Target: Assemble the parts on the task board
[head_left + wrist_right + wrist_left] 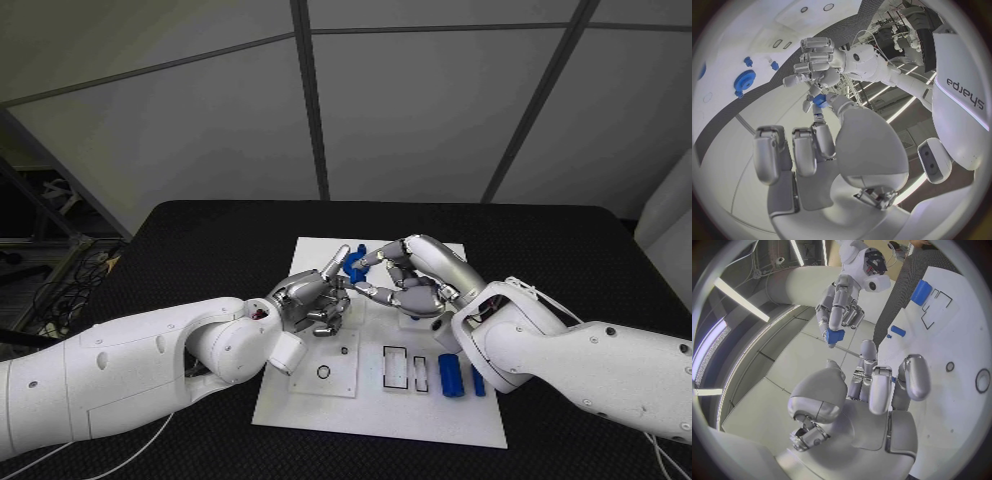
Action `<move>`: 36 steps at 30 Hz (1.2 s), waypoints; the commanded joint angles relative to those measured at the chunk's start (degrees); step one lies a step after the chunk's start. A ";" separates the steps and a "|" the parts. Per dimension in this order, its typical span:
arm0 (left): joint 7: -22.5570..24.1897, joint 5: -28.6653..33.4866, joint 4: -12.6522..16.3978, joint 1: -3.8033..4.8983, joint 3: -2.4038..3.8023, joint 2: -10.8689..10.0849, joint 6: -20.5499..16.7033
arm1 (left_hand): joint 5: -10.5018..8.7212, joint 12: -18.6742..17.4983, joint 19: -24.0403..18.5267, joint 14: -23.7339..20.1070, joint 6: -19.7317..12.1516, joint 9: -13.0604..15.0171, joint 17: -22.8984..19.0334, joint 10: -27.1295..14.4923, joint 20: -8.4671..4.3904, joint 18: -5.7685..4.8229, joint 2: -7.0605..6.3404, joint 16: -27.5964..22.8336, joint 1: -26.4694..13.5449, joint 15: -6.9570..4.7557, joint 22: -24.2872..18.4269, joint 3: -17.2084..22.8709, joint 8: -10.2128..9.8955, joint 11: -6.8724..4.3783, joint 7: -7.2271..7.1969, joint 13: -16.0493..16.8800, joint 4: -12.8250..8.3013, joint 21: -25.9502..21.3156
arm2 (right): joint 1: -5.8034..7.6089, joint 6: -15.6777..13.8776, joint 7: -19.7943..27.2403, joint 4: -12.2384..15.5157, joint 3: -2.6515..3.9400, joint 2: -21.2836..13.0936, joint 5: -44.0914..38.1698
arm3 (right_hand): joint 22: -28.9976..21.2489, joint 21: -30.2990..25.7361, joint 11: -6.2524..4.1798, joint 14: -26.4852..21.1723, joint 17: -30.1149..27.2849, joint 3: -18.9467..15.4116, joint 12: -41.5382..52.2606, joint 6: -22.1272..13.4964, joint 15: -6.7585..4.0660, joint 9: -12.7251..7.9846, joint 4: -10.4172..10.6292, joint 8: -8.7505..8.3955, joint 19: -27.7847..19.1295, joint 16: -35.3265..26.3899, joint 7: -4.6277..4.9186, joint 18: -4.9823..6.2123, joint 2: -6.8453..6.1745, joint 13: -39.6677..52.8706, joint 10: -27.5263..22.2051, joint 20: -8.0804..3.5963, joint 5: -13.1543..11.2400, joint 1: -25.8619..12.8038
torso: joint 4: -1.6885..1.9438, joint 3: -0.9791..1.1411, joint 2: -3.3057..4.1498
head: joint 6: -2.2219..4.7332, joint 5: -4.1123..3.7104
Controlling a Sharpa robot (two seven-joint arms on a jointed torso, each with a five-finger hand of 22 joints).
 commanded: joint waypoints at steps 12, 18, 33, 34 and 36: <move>0.10 3.34 0.60 0.05 0.04 0.20 4.15 | 0.07 2.60 2.23 4.07 1.64 1.24 9.89 1.95 -0.31 0.23 1.42 1.41 -2.59 -0.64 3.56 -0.25 0.92 -0.65 -0.63 3.05 0.02 2.14 | -0.18 0.52 0.44 -0.45 0.03 0.30 -1.17 | 12.63 0.29 -0.19 4.77 9.70 -0.01 -0.19 1.35 -0.44 0.47 -0.40 0.15 3.83 0.28 -0.74 -0.61 -0.06 3.41 0.21 -0.44 0.37 0.34 | -0.01 0.07 -0.04 | -0.40 -0.13; 0.01 3.54 0.54 0.05 0.04 0.15 4.59 | 0.08 3.51 3.18 4.77 3.13 2.62 11.58 2.92 -0.75 -0.05 1.45 2.25 -3.30 -1.17 5.11 0.72 1.80 -1.28 -1.35 4.24 0.02 3.02 | -0.30 0.85 0.41 -0.84 0.03 0.39 -1.26 | 12.63 0.29 -0.20 4.77 9.69 -0.02 -0.21 1.36 -0.45 0.48 -0.46 0.16 3.82 0.28 -0.74 -0.61 -0.10 3.40 0.20 -0.44 0.38 0.38 | -0.01 0.06 -0.08 | -0.48 -0.19; 1.21 5.52 0.68 0.06 0.05 0.25 5.79 | 0.10 4.87 5.22 5.71 4.73 6.18 14.07 4.89 -1.67 -0.68 1.46 3.44 -4.53 -2.11 8.22 3.24 3.33 -2.33 -2.50 6.26 0.03 4.63 | -0.88 1.59 0.32 -1.53 0.03 0.60 -1.44 | 12.60 0.27 -0.20 4.77 9.69 -0.04 -0.22 1.38 -0.45 0.49 -0.50 0.16 3.80 0.28 -0.74 -0.60 -0.15 3.39 0.20 -0.44 0.38 0.39 | -0.04 0.04 -0.09 | -0.68 -0.11; 1.16 5.55 0.67 0.06 0.05 0.24 5.76 | 0.10 4.90 5.25 5.62 4.75 6.27 13.83 4.94 -1.68 -0.69 1.47 3.33 -4.54 -2.13 8.26 3.29 3.36 -2.35 -2.52 6.31 0.03 4.65 | -0.90 1.59 0.32 -1.53 0.03 0.59 -1.46 | 12.60 0.27 -0.20 4.77 9.69 -0.04 -0.22 1.38 -0.45 0.49 -0.50 0.16 3.80 0.28 -0.74 -0.60 -0.15 3.39 0.20 -0.44 0.38 0.39 | -0.04 0.04 -0.10 | -0.70 -0.09; 1.00 5.60 0.63 0.06 0.05 0.22 5.69 | 0.10 4.92 5.29 5.57 4.79 6.48 13.67 5.02 -1.73 -0.70 1.47 3.25 -4.57 -2.18 8.31 3.43 3.43 -2.39 -2.57 6.35 0.03 4.68 | -0.93 1.55 0.34 -1.51 0.03 0.56 -1.48 | 12.60 0.27 -0.20 4.77 9.69 -0.04 -0.22 1.38 -0.45 0.49 -0.50 0.16 3.80 0.28 -0.74 -0.60 -0.15 3.39 0.20 -0.44 0.38 0.39 | -0.04 0.05 -0.09 | -0.73 -0.08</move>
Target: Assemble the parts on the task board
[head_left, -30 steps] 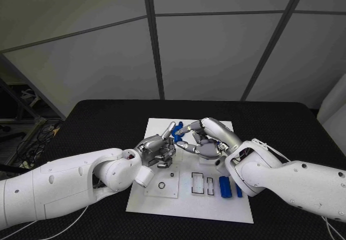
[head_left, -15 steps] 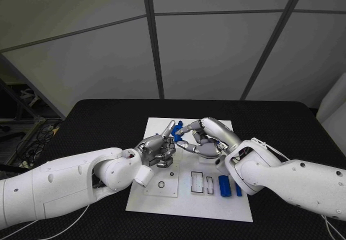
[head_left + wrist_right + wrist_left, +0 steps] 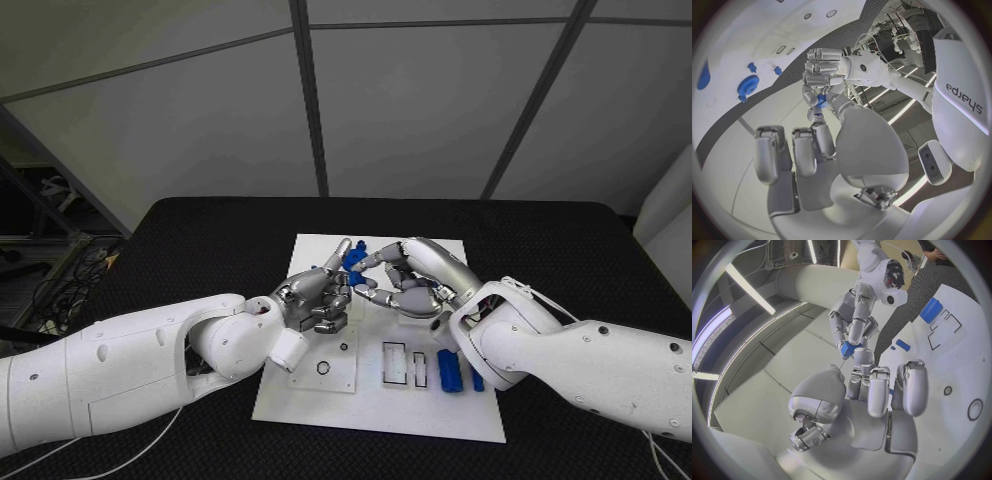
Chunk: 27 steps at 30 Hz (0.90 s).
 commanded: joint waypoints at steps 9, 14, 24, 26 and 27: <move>0.07 0.97 -0.08 0.06 0.06 -0.14 0.69 | 0.11 0.11 0.37 5.57 0.53 0.56 13.70 0.48 0.05 -0.62 0.08 -0.18 -0.78 -0.61 2.15 0.72 0.35 0.11 0.00 0.00 0.01 0.37 | -0.09 -0.40 0.56 0.14 -0.02 -0.09 -0.44 | 12.62 0.28 -0.21 4.77 9.64 0.00 -0.20 1.23 -0.46 0.50 -0.32 0.21 3.82 0.27 -0.76 -0.60 -0.07 3.42 0.21 -0.45 0.20 0.57 | 0.03 0.04 -0.01 | -0.22 0.05; 0.05 0.97 -0.14 0.06 0.06 -0.21 0.54 | 0.11 0.15 0.46 5.62 0.56 0.86 13.82 0.58 0.00 -0.65 0.08 -0.13 -0.81 -0.66 2.28 0.97 0.45 0.05 -0.06 0.09 0.00 0.43 | -0.10 -0.61 0.57 0.27 -0.02 -0.35 -0.44 | 12.61 0.28 -0.21 4.77 9.64 0.00 -0.18 1.26 -0.46 0.51 -0.33 0.22 3.81 0.27 -0.77 -0.60 -0.06 3.43 0.23 -0.45 0.20 0.57 | -0.01 0.03 0.00 | -0.28 0.09; 0.22 0.98 -0.30 0.06 0.06 -0.30 0.55 | 0.11 0.35 0.75 5.73 0.66 1.56 14.14 0.89 -0.12 -0.74 0.04 0.02 -0.73 -0.79 2.72 1.50 0.68 -0.08 -0.21 0.39 -0.03 0.65 | -0.11 -0.53 0.43 0.23 -0.01 -0.80 -0.45 | 12.67 0.32 -0.21 4.79 9.71 0.00 -0.16 1.32 -0.46 0.52 -0.36 0.25 3.86 0.31 -0.78 -0.62 -0.05 3.46 0.24 -0.46 0.21 0.60 | 0.00 0.03 -0.06 | -0.43 0.13; 0.23 0.98 -0.32 0.06 0.06 -0.36 0.52 | 0.11 0.41 0.82 5.75 0.69 1.72 14.19 0.97 -0.15 -0.75 0.03 0.04 -0.69 -0.82 2.81 1.60 0.73 -0.11 -0.24 0.49 -0.04 0.69 | -0.11 -0.52 0.40 0.23 -0.01 -0.90 -0.45 | 12.67 0.32 -0.21 4.79 9.71 0.00 -0.16 1.32 -0.46 0.52 -0.36 0.25 3.86 0.31 -0.78 -0.62 -0.05 3.46 0.24 -0.46 0.21 0.60 | 0.01 0.01 -0.03 | -0.42 0.14; 0.24 0.98 -0.33 0.06 0.06 -0.38 0.50 | 0.11 0.41 0.82 5.75 0.69 1.72 14.19 0.97 -0.15 -0.75 0.03 0.04 -0.69 -0.82 2.81 1.60 0.74 -0.11 -0.24 0.49 -0.04 0.69 | -0.11 -0.51 0.38 0.23 -0.01 -0.93 -0.45 | 12.67 0.32 -0.21 4.79 9.71 0.00 -0.16 1.32 -0.46 0.52 -0.36 0.25 3.86 0.31 -0.78 -0.62 -0.05 3.46 0.24 -0.46 0.21 0.60 | 0.01 0.01 -0.03 | -0.42 0.14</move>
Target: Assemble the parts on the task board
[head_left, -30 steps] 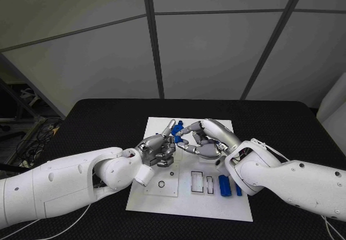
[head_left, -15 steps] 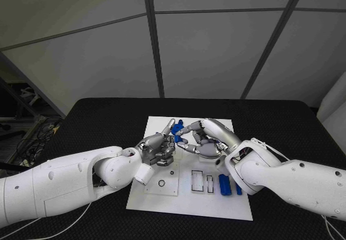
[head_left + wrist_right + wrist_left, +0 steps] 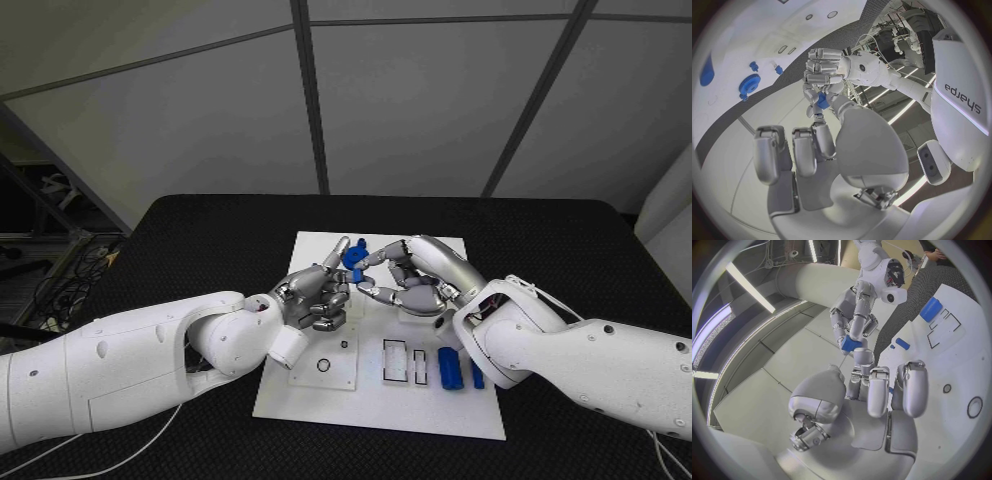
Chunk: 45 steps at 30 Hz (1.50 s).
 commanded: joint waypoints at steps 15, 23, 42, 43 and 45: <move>0.53 -0.19 -0.25 0.12 0.11 -0.26 -0.04 | 0.10 0.24 0.47 5.76 0.32 1.06 14.25 0.59 -0.29 -0.76 -0.37 0.06 0.24 -0.54 2.92 0.92 0.44 -0.04 -0.06 0.22 -0.17 0.30 | 0.00 -0.66 0.03 0.29 -0.05 -0.65 -0.25 | 12.65 0.31 -0.22 4.78 9.70 0.03 -0.16 1.27 -0.47 0.54 -0.45 0.37 3.84 0.29 -0.89 -0.61 -0.12 3.47 0.25 -0.46 0.30 0.57 | -0.03 0.01 0.01 | 0.01 0.11; 0.44 -0.86 -0.41 0.12 0.11 -0.24 -0.74 | 0.10 0.11 0.35 5.71 0.20 1.44 14.10 0.59 -0.33 -0.72 -0.43 -0.01 0.63 -0.57 2.77 1.13 0.47 -0.06 -0.07 0.14 -0.23 0.23 | 0.00 -1.05 0.15 0.53 -0.05 -0.81 -0.26 | 12.66 0.31 -0.22 4.78 9.72 0.00 -0.14 1.30 -0.47 0.55 -0.45 0.38 3.85 0.31 -0.88 -0.61 -0.13 3.48 0.26 -0.47 0.29 0.54 | 0.01 0.01 0.02 | -0.03 0.07; 0.24 -1.68 -0.57 0.12 0.11 -0.32 -1.70 | 0.09 -0.14 0.41 5.71 -0.09 2.25 14.10 0.55 -0.38 -0.74 -0.52 -0.02 1.57 -0.59 2.90 1.50 0.50 -0.07 -0.07 0.01 -0.35 0.27 | 0.00 -1.23 -0.31 0.45 -0.05 -0.93 -0.26 | 12.75 0.37 -0.22 4.80 9.79 -0.05 -0.09 1.39 -0.48 0.58 -0.44 0.41 3.93 0.34 -0.90 -0.63 -0.14 3.53 0.30 -0.47 0.22 0.48 | -0.01 -0.03 0.01 | 0.02 0.09; 0.24 -1.68 -0.54 0.12 0.11 -0.31 -1.61 | 0.09 -0.14 0.42 5.72 -0.09 2.26 14.11 0.56 -0.38 -0.75 -0.52 -0.01 1.59 -0.59 2.92 1.51 0.50 -0.07 -0.07 0.02 -0.35 0.28 | 0.00 -1.16 -0.37 0.39 -0.05 -0.91 -0.26 | 12.75 0.37 -0.22 4.80 9.79 -0.05 -0.09 1.39 -0.48 0.58 -0.44 0.41 3.93 0.34 -0.90 -0.63 -0.14 3.53 0.30 -0.47 0.22 0.48 | 0.00 -0.03 0.01 | 0.02 0.10; 0.25 -1.69 -0.50 0.12 0.11 -0.29 -1.48 | 0.09 -0.06 0.51 5.76 -0.09 2.34 14.22 0.62 -0.39 -0.78 -0.53 0.05 1.68 -0.60 3.04 1.54 0.52 -0.08 -0.08 0.12 -0.36 0.34 | 0.00 -1.02 -0.45 0.28 -0.05 -0.86 -0.26 | 12.75 0.37 -0.22 4.80 9.79 -0.05 -0.09 1.39 -0.48 0.58 -0.44 0.41 3.93 0.34 -0.90 -0.63 -0.14 3.53 0.30 -0.47 0.22 0.48 | 0.01 -0.01 0.02 | 0.00 0.09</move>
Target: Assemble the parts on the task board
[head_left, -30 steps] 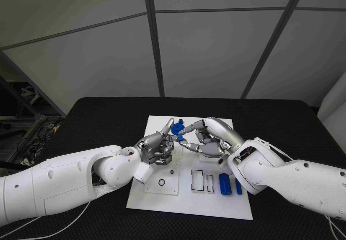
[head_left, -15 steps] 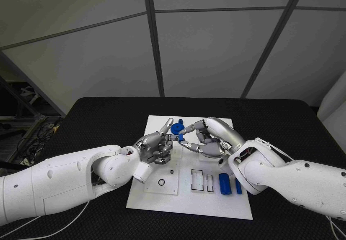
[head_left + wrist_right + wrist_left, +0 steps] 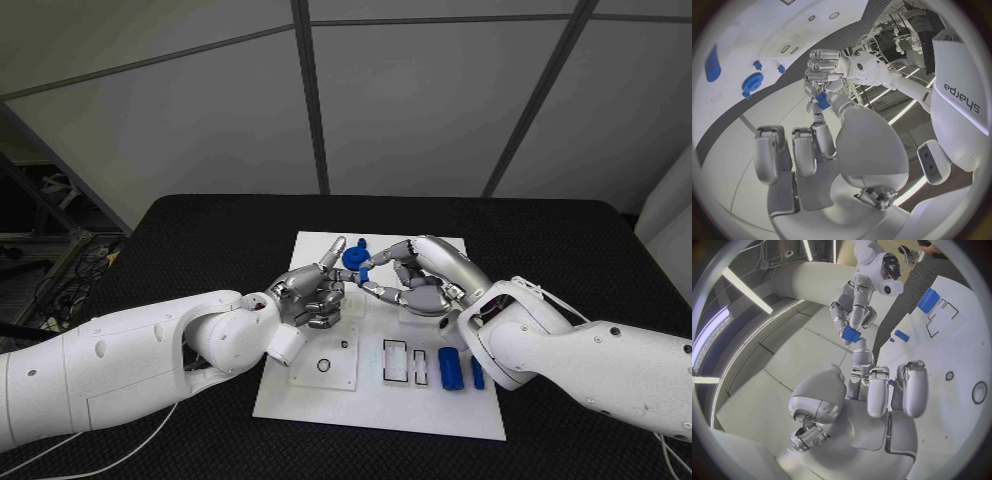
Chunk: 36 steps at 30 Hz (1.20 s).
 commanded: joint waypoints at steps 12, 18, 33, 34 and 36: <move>0.27 -0.65 0.28 0.08 0.05 0.11 0.11 | 0.09 -0.22 0.28 5.54 -0.34 0.56 14.15 0.45 -0.21 -0.76 -0.09 0.00 1.31 -0.42 3.02 0.44 0.06 0.12 -0.06 0.02 -0.10 0.32 | 0.07 -0.08 -0.18 -0.37 0.01 0.39 -0.18 | 12.76 0.41 -0.24 4.82 9.89 -0.16 -0.09 1.38 -0.48 0.59 -0.35 0.25 3.97 0.38 -0.98 -0.65 0.12 3.53 0.31 -0.48 0.18 0.75 | -0.02 0.01 0.02 | -0.10 0.10; 0.00 -0.66 0.05 0.08 0.05 0.17 -0.70 | 0.08 -1.51 -0.02 5.50 -1.73 1.17 14.05 -0.21 -0.11 -0.68 -0.18 -0.05 1.95 -0.21 2.65 0.45 -0.73 0.45 0.36 -1.29 -0.01 0.11 | 0.06 -0.57 0.36 0.35 0.01 0.24 -0.18 | 12.77 0.42 -0.25 4.82 9.89 -0.15 -0.08 1.40 -0.49 0.60 -0.37 0.26 3.98 0.38 -0.99 -0.65 0.14 3.54 0.32 -0.48 0.17 0.77 | -0.06 0.04 0.02 | -0.09 0.09; -1.26 -1.23 -0.16 0.08 0.05 0.57 -0.54 | 0.07 -2.01 0.21 5.55 -2.90 1.63 14.21 -0.62 0.12 -0.76 -0.24 0.02 2.28 0.10 3.01 0.28 -1.51 0.82 0.80 -1.71 0.01 0.26 | 0.05 -0.67 1.11 0.28 0.01 0.89 1.46 | 12.80 0.43 -0.27 4.82 9.89 -0.14 -0.05 1.45 -0.50 0.62 -0.42 0.28 4.00 0.38 -1.02 -0.66 0.17 3.57 0.34 -0.48 0.16 0.81 | 0.01 -0.03 0.02 | -0.11 -0.05; -1.29 -1.25 -0.12 0.08 0.05 0.59 -0.39 | 0.07 -2.01 0.21 5.55 -2.90 1.63 14.21 -0.62 0.12 -0.76 -0.24 0.02 2.28 0.10 3.02 0.28 -1.51 0.82 0.80 -1.71 0.01 0.26 | 0.05 -0.55 1.03 0.11 0.01 1.04 1.52 | 12.80 0.43 -0.27 4.82 9.89 -0.14 -0.05 1.45 -0.50 0.62 -0.42 0.28 4.00 0.38 -1.02 -0.66 0.17 3.57 0.34 -0.48 0.16 0.81 | 0.02 -0.05 0.04 | -0.16 -0.08; -1.30 -1.28 -0.01 0.08 0.05 0.61 -0.01 | 0.07 -1.93 0.37 5.61 -2.91 1.64 14.37 -0.58 0.13 -0.81 -0.24 0.10 2.28 0.11 3.24 0.28 -1.52 0.83 0.80 -1.61 0.01 0.37 | 0.05 -0.23 0.82 -0.36 0.01 1.42 1.64 | 12.81 0.44 -0.28 4.83 9.93 -0.14 -0.08 1.48 -0.51 0.63 -0.44 0.29 4.02 0.40 -1.02 -0.67 0.19 3.54 0.33 -0.49 0.15 0.82 | 0.05 -0.03 0.06 | -0.21 -0.10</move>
